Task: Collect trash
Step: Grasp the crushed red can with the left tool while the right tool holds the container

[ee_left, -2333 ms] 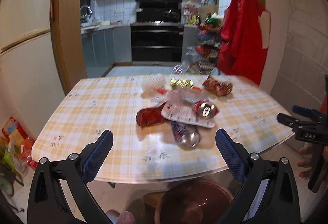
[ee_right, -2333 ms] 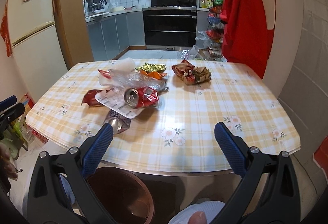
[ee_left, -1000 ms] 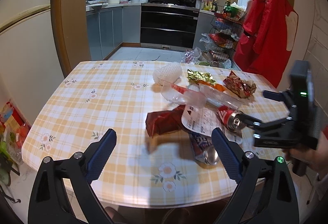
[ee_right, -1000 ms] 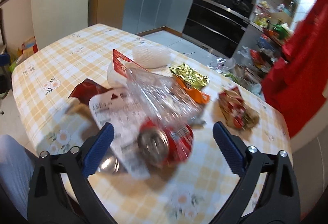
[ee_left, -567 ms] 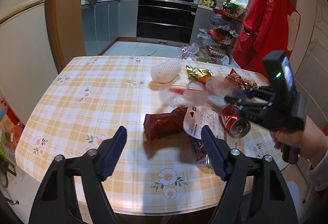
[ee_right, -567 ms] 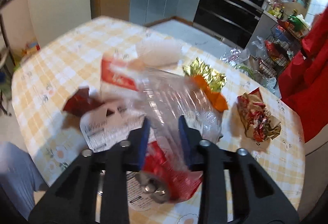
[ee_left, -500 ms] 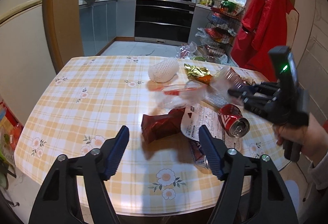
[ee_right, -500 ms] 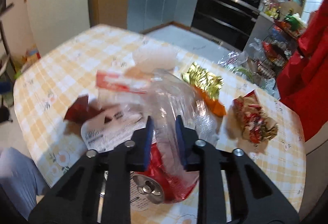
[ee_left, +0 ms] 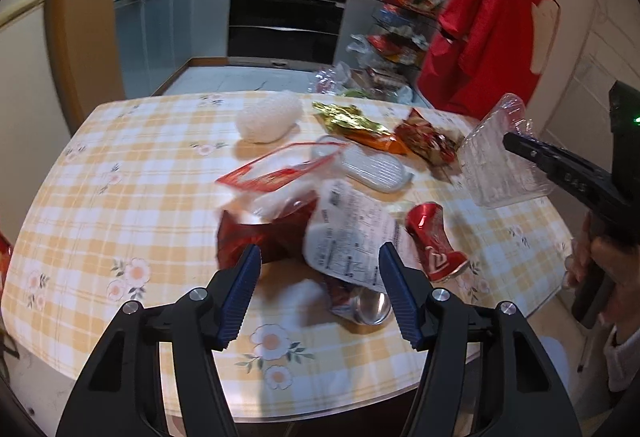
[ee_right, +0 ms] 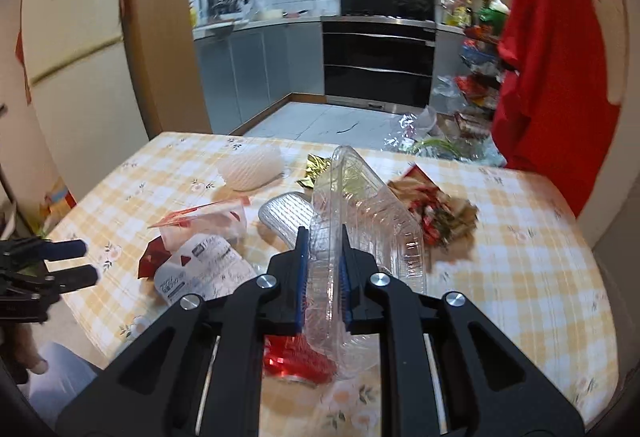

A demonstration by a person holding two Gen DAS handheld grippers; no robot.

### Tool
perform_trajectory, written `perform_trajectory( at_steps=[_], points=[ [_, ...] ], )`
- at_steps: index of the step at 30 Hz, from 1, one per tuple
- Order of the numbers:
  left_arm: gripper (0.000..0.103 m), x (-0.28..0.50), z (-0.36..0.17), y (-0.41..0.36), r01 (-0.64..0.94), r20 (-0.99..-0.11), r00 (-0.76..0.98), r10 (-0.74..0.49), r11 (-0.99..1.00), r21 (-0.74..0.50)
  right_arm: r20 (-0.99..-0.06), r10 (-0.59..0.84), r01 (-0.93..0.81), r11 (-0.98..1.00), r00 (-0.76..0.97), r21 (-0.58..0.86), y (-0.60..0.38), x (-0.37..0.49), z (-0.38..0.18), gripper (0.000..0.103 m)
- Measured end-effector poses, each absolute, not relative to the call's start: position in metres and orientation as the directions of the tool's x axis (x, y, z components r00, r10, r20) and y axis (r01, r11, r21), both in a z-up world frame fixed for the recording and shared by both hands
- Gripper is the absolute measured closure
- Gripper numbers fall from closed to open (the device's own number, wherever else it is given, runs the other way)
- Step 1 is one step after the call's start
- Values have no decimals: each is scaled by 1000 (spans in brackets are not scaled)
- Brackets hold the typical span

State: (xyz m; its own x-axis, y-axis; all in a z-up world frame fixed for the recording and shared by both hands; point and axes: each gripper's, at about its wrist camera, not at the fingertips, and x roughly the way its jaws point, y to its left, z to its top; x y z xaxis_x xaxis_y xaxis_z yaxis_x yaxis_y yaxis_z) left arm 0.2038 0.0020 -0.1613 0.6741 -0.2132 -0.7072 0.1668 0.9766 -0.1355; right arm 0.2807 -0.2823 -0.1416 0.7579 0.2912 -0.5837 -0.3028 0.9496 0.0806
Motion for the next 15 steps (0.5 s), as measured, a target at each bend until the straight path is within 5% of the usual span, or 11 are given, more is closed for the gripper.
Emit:
perform_trajectory(
  at_steps=[10, 15],
  points=[
    [44, 222, -181, -58, 288, -749, 573, -331, 938, -194, -594, 285, -247, 958, 752, 147, -322, 253, -159, 87],
    [57, 253, -211, -96, 306, -789, 437, -432, 896, -321, -605, 287, -223, 958, 743, 180, -337, 245, -171, 87]
  ],
)
